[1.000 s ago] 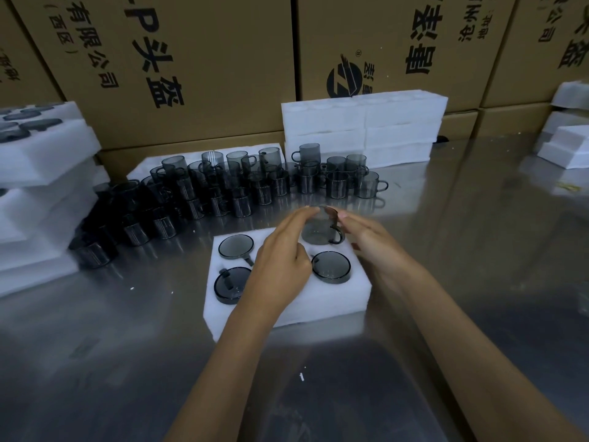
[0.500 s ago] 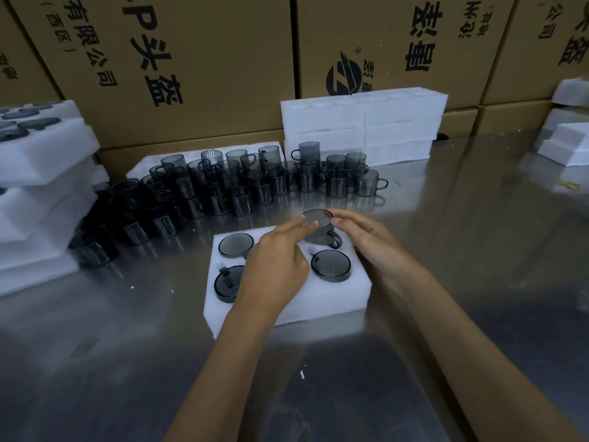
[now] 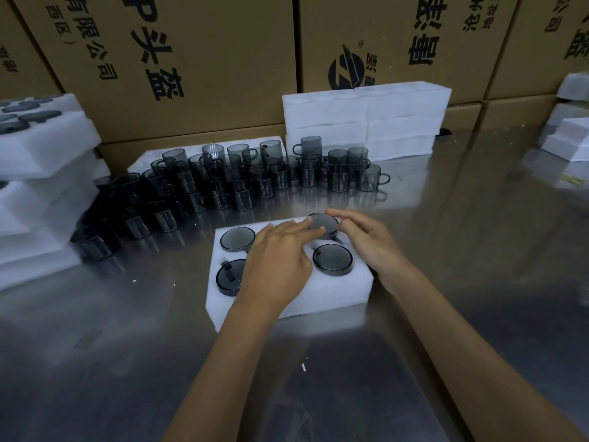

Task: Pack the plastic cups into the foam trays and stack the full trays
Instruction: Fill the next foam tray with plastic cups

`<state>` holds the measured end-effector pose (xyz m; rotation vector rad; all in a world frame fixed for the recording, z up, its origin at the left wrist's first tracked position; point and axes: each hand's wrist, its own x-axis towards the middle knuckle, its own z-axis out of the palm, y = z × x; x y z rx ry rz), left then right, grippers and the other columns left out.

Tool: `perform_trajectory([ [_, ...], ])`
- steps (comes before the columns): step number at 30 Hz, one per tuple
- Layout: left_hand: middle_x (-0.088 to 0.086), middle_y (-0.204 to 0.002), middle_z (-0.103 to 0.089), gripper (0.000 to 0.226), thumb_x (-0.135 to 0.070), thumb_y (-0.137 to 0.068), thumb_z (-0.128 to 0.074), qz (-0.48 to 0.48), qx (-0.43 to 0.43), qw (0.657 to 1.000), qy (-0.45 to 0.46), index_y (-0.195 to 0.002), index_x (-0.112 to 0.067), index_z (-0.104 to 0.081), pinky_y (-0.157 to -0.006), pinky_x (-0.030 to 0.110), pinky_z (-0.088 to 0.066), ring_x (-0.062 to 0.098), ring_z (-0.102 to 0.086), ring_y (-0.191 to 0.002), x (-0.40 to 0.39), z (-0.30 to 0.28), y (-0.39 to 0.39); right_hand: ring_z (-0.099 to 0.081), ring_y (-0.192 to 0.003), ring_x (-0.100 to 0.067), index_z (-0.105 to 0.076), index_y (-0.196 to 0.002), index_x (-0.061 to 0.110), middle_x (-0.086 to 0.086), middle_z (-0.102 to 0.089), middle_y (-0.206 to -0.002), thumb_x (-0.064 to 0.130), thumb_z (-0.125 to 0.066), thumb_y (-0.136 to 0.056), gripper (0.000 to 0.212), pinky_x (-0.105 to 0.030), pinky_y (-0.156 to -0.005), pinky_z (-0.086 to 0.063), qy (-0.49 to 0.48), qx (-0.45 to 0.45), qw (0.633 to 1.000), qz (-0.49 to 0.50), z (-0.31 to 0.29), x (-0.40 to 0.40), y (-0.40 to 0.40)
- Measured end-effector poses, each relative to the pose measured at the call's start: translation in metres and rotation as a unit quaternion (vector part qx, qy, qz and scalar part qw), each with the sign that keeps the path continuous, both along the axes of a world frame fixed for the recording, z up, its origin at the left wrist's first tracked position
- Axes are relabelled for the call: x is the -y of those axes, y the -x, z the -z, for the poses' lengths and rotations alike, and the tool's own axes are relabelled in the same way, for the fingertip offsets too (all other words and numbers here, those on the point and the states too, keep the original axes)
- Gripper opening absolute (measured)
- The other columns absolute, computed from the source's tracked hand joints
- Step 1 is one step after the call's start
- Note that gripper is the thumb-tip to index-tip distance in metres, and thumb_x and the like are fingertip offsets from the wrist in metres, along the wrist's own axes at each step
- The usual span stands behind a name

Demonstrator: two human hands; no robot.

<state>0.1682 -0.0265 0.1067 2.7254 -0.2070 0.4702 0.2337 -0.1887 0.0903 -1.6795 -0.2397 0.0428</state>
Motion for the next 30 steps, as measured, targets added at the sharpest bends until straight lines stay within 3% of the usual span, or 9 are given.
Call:
perform_trajectory([
  [7, -0.017, -0.143, -0.052, 0.056, -0.008, -0.094, -0.036, -0.042, -0.026, 0.999, -0.002, -0.133, -0.044, -0.056, -0.123, 0.041, 0.004, 0.007, -0.032, -0.143, -0.001, 0.0, -0.005, -0.057, -0.108, 0.008, -0.073, -0.113, 0.036, 0.027, -0.064, -0.112, 0.02, -0.053, -0.098, 0.031, -0.01, -0.085, -0.045, 0.026, -0.027, 0.999, -0.014, -0.001, 0.001, -0.004],
  [11, -0.006, -0.136, -0.061, 0.056, -0.005, -0.095, -0.034, -0.028, -0.058, 0.997, 0.042, -0.131, -0.04, -0.059, -0.122, 0.041, -0.011, 0.012, -0.045, -0.134, -0.004, -0.005, -0.007, -0.06, -0.113, -0.004, -0.076, -0.106, 0.037, 0.018, -0.068, -0.117, 0.019, -0.055, -0.094, 0.03, -0.025, -0.098, -0.048, 0.015, -0.053, 0.998, -0.012, -0.002, 0.001, -0.01],
  [13, -0.004, -0.125, -0.068, 0.057, 0.001, -0.093, -0.037, 0.011, -0.101, 0.982, 0.162, -0.128, -0.034, -0.064, -0.099, 0.038, -0.044, 0.017, -0.063, -0.102, -0.013, -0.015, -0.01, -0.064, -0.112, -0.012, -0.077, -0.105, 0.036, 0.01, -0.071, -0.117, 0.018, -0.058, -0.09, 0.03, -0.029, -0.095, -0.051, -0.017, -0.093, 0.995, -0.042, -0.001, 0.004, -0.013],
  [14, -0.003, -0.121, -0.07, 0.057, 0.005, -0.092, -0.039, 0.039, -0.123, 0.963, 0.235, -0.127, -0.032, -0.064, -0.072, 0.036, -0.051, 0.02, -0.049, -0.104, -0.019, -0.02, -0.014, -0.066, -0.109, -0.014, -0.077, -0.106, 0.034, 0.006, -0.073, -0.115, 0.017, -0.058, -0.089, 0.03, -0.029, -0.092, -0.052, -0.037, -0.107, 0.992, -0.059, 0.001, 0.007, -0.014],
  [15, -0.003, -0.117, -0.071, 0.056, 0.007, -0.092, -0.041, 0.053, -0.12, 0.95, 0.283, -0.126, -0.031, -0.063, -0.048, 0.029, -0.045, -0.005, -0.036, -0.055, -0.028, -0.024, -0.021, -0.067, -0.106, -0.016, -0.077, -0.107, 0.03, 0.003, -0.074, -0.113, 0.016, -0.057, -0.09, 0.03, -0.028, -0.089, -0.052, -0.062, -0.109, 0.99, -0.06, 0.003, 0.009, -0.016],
  [16, -0.004, -0.114, -0.072, 0.053, 0.007, -0.093, -0.043, 0.042, -0.092, 0.95, 0.296, -0.126, -0.03, -0.062, -0.04, 0.021, -0.037, 0.005, -0.049, -0.044, -0.039, -0.029, -0.031, -0.067, -0.105, -0.017, -0.077, -0.108, 0.024, 0.0, -0.075, -0.112, 0.014, -0.056, -0.091, 0.029, -0.028, -0.09, -0.052, -0.097, -0.104, 0.989, -0.042, 0.007, 0.011, -0.018],
  [20, 0.005, -0.121, -0.063, 0.042, -0.003, -0.094, -0.048, -0.076, 0.001, 0.979, 0.189, -0.13, -0.019, -0.062, -0.083, 0.021, -0.048, 0.011, -0.06, -0.097, -0.081, -0.041, -0.08, -0.067, -0.104, -0.02, -0.075, -0.095, 0.014, -0.006, -0.075, -0.102, 0.004, -0.054, -0.094, 0.023, -0.029, -0.097, -0.051, -0.187, -0.073, 0.974, 0.107, 0.018, 0.009, -0.024],
  [23, 0.019, -0.14, -0.044, 0.048, -0.008, -0.093, -0.054, -0.141, -0.108, 0.983, 0.036, -0.14, -0.013, -0.053, -0.111, 0.042, -0.036, 0.037, -0.042, -0.13, -0.103, -0.033, -0.119, -0.065, -0.075, -0.016, -0.075, -0.089, 0.02, -0.008, -0.075, -0.096, 0.009, -0.055, -0.093, 0.023, -0.026, -0.067, -0.053, -0.114, -0.037, 0.986, 0.118, 0.023, 0.001, -0.023],
  [30, 0.022, -0.135, -0.044, 0.046, -0.008, -0.093, -0.058, -0.161, -0.109, 0.98, -0.042, -0.139, -0.008, -0.054, -0.111, 0.047, -0.036, 0.039, -0.038, -0.132, -0.111, -0.013, -0.14, -0.067, -0.07, -0.003, -0.074, -0.089, 0.015, 0.004, -0.075, -0.082, 0.008, -0.059, -0.091, 0.017, -0.016, -0.06, -0.052, -0.063, -0.011, 0.991, 0.116, 0.024, -0.003, -0.032],
])
